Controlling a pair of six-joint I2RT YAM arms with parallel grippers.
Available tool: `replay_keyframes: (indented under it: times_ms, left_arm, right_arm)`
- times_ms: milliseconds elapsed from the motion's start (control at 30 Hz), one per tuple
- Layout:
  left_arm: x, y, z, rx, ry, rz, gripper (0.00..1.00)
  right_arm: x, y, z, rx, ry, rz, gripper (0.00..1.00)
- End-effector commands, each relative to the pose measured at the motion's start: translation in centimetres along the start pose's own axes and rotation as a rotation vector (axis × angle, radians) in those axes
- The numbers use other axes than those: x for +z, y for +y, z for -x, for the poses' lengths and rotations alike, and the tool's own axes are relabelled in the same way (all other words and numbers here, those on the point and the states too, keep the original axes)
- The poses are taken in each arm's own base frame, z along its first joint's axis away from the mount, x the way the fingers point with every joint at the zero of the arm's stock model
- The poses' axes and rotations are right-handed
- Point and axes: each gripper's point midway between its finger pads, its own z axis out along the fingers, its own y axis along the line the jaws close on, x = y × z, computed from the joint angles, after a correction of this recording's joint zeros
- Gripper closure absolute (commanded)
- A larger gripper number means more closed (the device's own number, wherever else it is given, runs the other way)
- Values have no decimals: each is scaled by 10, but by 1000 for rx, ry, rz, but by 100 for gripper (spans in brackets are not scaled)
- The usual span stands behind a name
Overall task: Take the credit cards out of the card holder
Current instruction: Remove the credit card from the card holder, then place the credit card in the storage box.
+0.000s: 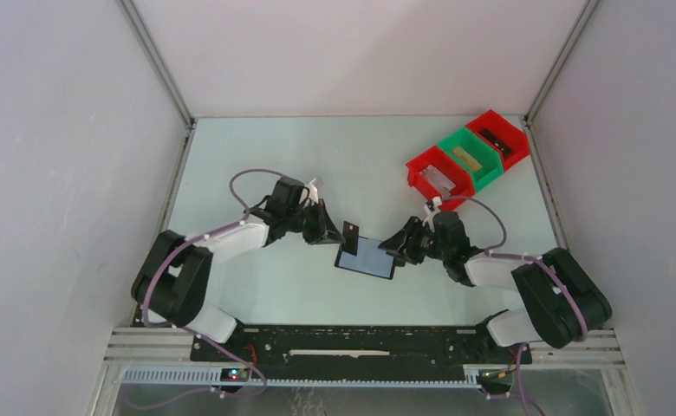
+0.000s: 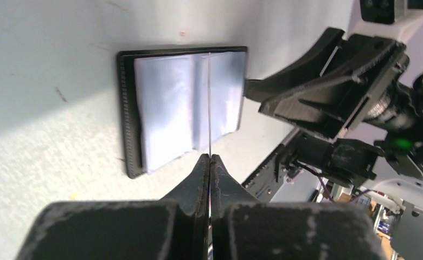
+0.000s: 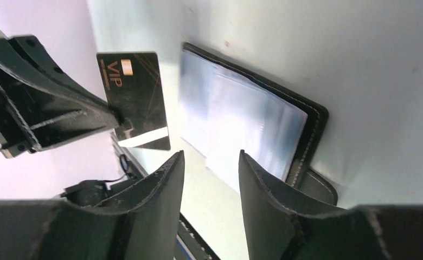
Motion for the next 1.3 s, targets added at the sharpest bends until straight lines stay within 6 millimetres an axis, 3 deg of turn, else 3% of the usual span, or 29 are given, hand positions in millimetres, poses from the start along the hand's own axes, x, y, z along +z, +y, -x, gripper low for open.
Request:
replay_keyframes:
  times_ms: [0, 200, 367, 700, 1000, 1100, 1267]
  left_arm:
    - [-32, -43, 11, 126, -52, -105, 100]
    - [-60, -94, 6, 210, -4, -287, 100]
    - [-83, -120, 7, 287, -20, -354, 100]
    - [-95, -134, 7, 307, -29, -383, 100]
    - [-98, -137, 8, 308, -42, -393, 100]
    - [-99, -139, 8, 311, -43, -404, 100]
    - [-101, -142, 8, 310, -50, -414, 100]
  right_arm:
    - [-19, 31, 19, -65, -21, 123, 49]
    - [-36, 85, 26, -130, 20, 337, 46]
    - [-50, 119, 30, -147, 16, 484, 42]
    - [-63, 156, 32, -206, -53, 607, 38]
    - [-61, 169, 26, -205, -32, 648, 39]
    - [-59, 176, 23, -201, -15, 683, 43]
    - [-60, 186, 21, -186, -8, 738, 64]
